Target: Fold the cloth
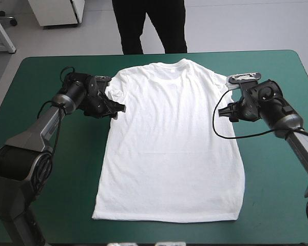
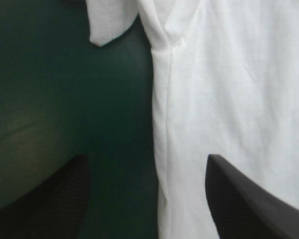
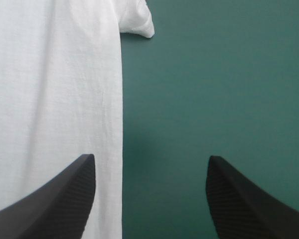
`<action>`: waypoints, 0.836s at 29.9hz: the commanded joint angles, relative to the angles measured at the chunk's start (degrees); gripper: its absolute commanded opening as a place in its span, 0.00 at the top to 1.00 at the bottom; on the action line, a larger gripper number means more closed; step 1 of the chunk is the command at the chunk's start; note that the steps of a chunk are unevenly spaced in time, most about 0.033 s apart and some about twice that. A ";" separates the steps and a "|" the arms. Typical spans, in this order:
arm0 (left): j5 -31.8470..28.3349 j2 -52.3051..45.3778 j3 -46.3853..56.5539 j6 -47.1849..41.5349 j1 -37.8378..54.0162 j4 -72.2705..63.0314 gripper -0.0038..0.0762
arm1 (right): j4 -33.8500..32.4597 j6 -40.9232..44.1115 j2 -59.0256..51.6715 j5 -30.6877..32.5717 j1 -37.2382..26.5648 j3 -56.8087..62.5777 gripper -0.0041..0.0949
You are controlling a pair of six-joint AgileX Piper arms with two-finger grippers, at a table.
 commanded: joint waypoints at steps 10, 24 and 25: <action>-0.54 2.49 -2.48 -1.97 -0.06 -0.59 0.52 | 6.72 -7.97 4.14 -5.03 -5.49 -4.01 0.35; -0.38 5.72 -2.48 -1.13 -0.06 -0.87 0.96 | 11.54 -11.05 14.68 -6.21 -5.49 -8.58 0.35; -0.38 5.77 -2.48 -1.13 -0.06 -0.87 0.96 | 11.54 -11.05 15.31 -6.63 -5.49 -8.58 0.35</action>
